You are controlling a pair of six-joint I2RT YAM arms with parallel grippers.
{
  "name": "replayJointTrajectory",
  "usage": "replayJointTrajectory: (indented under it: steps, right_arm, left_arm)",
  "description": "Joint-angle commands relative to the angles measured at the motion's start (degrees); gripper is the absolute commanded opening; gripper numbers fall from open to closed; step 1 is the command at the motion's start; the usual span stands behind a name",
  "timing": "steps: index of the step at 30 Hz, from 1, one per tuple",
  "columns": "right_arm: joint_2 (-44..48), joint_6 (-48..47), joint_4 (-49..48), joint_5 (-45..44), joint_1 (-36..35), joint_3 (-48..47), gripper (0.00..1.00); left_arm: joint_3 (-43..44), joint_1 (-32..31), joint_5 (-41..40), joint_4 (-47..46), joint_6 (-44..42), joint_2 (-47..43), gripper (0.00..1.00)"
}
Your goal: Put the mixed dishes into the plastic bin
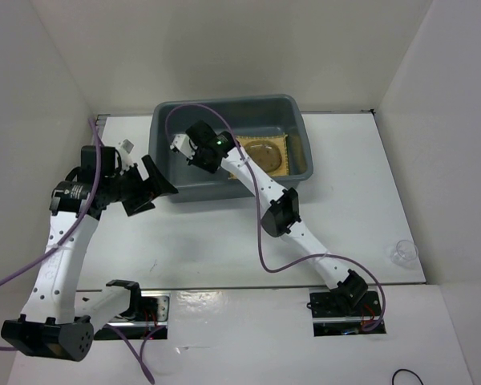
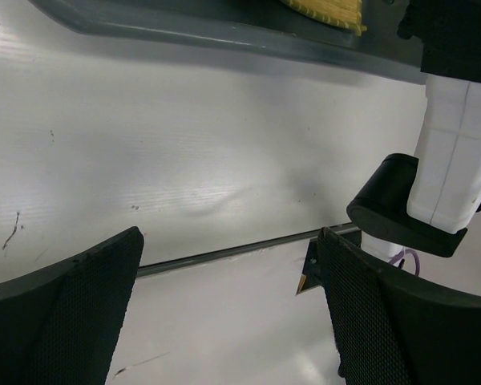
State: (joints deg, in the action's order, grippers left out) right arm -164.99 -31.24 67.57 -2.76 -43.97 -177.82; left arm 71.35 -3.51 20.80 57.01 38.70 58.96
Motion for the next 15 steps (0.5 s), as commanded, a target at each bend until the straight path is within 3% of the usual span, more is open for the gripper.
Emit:
replayJointTrajectory:
  steps: [1,6,10,15]
  right_arm:
    - [-1.74,-1.19,0.46,-2.85,-0.51,-2.01,0.16]
    - [-1.13,-1.19,-0.16,-4.00,-0.51,-2.01,0.25]
    - [2.03,-0.66,-0.68,-2.78,-0.51,-2.01,0.42]
    - [6.60,-1.18,-1.92,-4.00,-0.51,-2.01,0.52]
  left_arm:
    - [-1.12,0.34,0.21,-0.41,1.29,-1.13,0.95]
    - [-1.13,0.34,0.82,-1.47,1.29,-1.13,0.97]
    - [-1.13,0.34,0.82,-1.99,1.29,-1.13,0.98]
    - [-1.65,0.34,1.87,-3.14,1.29,-1.13,0.99]
